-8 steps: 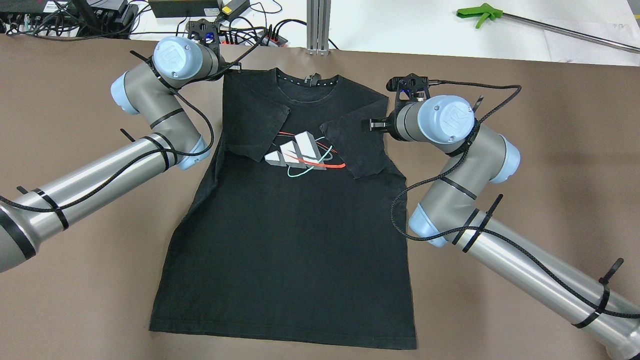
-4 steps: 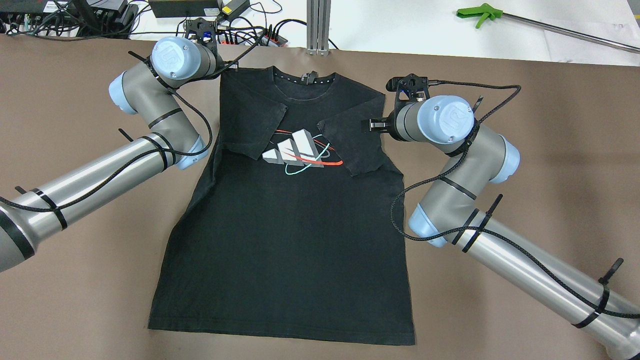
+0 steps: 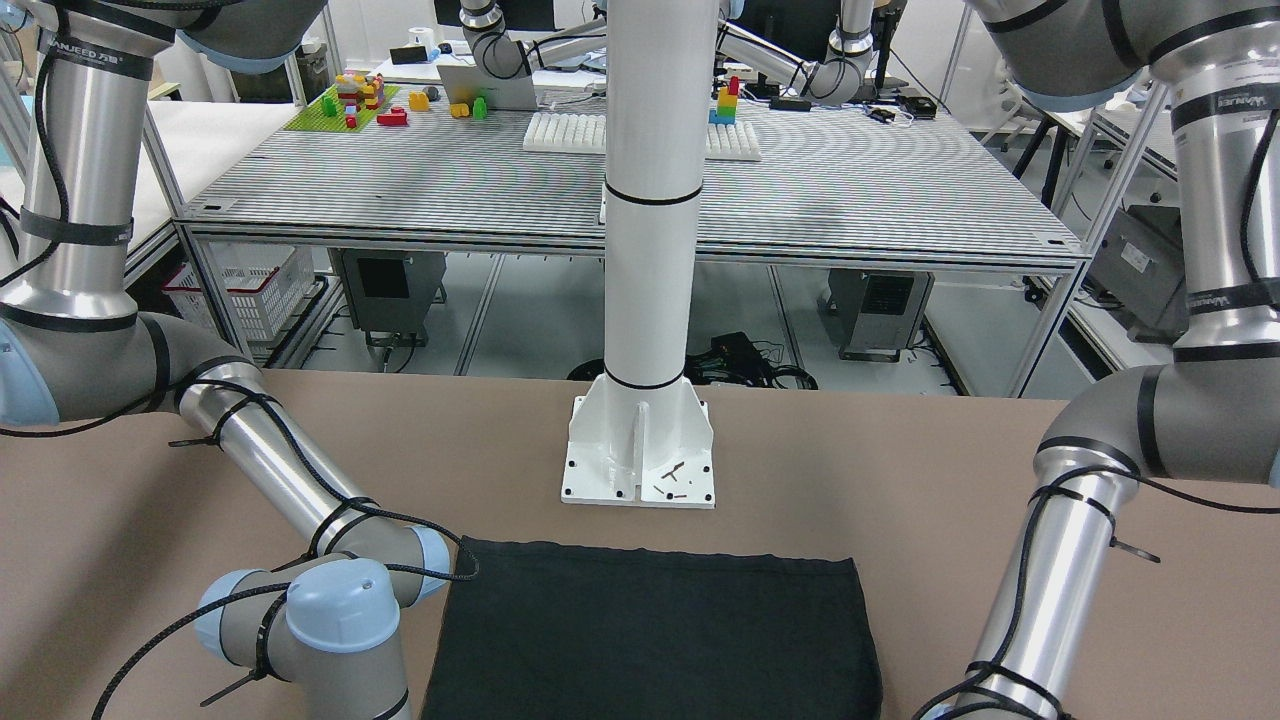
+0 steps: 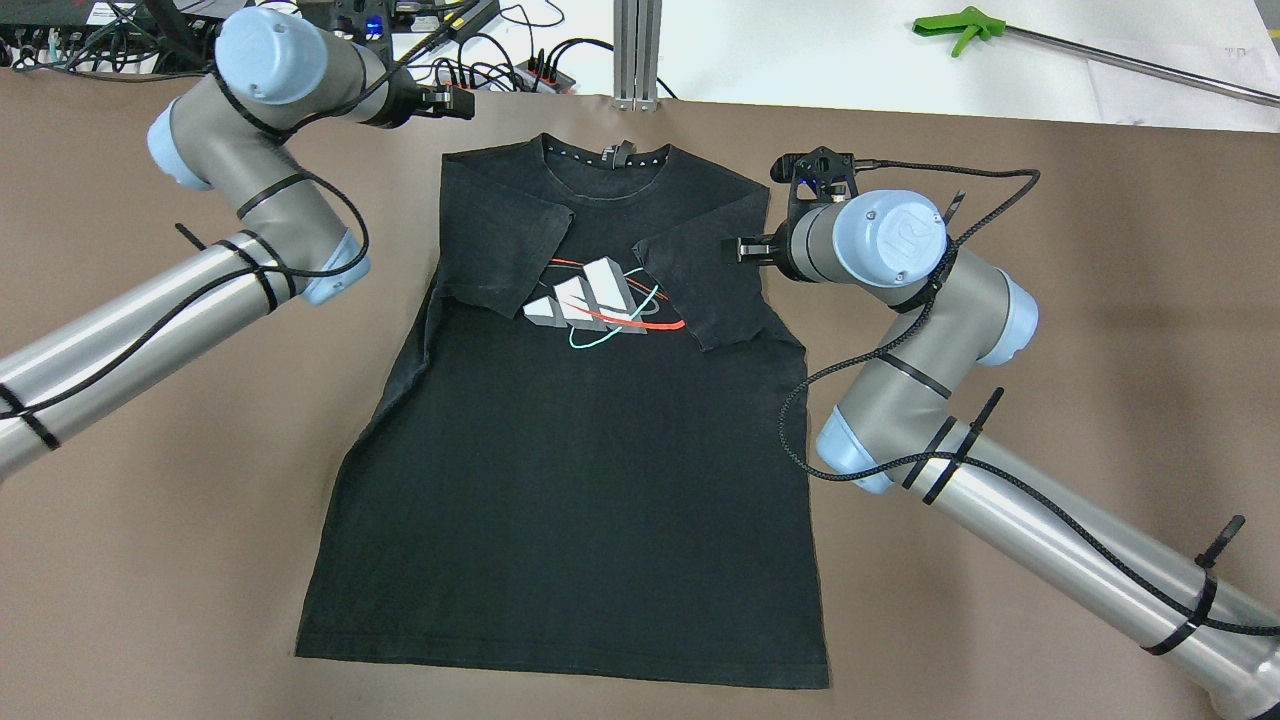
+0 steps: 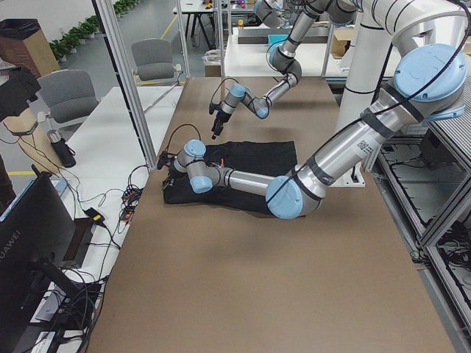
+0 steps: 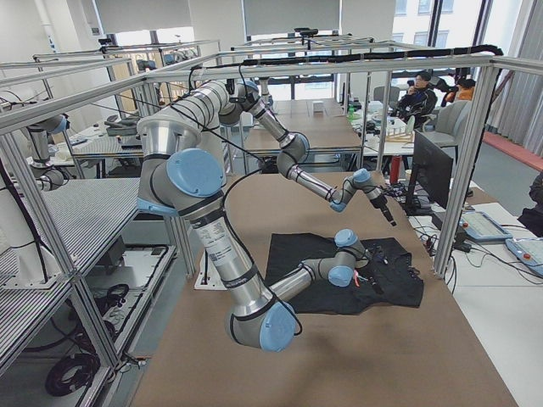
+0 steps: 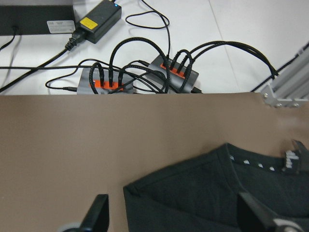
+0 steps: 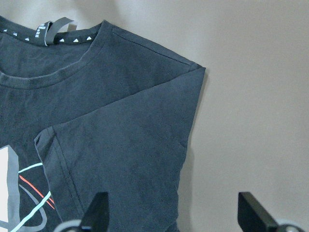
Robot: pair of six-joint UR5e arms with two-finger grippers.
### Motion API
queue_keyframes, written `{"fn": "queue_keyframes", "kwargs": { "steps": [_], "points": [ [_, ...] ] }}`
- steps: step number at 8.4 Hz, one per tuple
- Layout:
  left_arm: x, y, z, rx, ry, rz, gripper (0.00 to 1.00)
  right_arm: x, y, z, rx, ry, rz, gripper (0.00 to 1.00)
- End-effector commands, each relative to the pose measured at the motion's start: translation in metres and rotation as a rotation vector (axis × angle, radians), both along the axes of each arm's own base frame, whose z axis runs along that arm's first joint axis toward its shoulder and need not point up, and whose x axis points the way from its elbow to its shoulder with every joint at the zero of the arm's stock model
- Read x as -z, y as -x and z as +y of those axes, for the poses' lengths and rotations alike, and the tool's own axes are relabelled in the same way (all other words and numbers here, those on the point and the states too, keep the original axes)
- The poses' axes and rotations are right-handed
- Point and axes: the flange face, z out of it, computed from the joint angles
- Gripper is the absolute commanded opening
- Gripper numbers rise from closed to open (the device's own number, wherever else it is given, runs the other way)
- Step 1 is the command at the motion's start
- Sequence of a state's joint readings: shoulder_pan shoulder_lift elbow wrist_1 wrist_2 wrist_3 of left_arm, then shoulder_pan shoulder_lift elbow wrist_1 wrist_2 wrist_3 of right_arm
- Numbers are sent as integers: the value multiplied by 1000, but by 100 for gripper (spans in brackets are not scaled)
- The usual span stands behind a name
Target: Fold clothes
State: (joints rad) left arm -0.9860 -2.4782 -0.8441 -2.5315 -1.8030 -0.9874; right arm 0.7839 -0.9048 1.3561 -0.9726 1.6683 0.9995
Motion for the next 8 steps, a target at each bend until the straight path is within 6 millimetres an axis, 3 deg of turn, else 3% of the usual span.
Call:
{"fn": "queue_keyframes", "kwargs": {
  "steps": [1, 3, 4, 5, 7, 8],
  "points": [
    [-29, 55, 96, -110, -39, 115, 95, 3, -1, 0, 1, -1, -5, 94],
    [-57, 77, 134, -114, -37, 117, 95, 3, -1, 0, 1, -1, -5, 94],
    [-66, 79, 148, -113, -34, 114, 94, 2, -1, 0, 1, 0, -4, 94],
    [-74, 67, 166, -114, -30, 109, 94, 1, 0, 1, 2, 1, -5, 94],
    [-72, 14, 191, -95, -53, 82, 94, 0, 0, 1, 3, 1, -3, 94],
    [-68, 4, 196, -81, -50, 92, 94, -2, 0, 1, 4, 2, 0, 94]
  ]
}}
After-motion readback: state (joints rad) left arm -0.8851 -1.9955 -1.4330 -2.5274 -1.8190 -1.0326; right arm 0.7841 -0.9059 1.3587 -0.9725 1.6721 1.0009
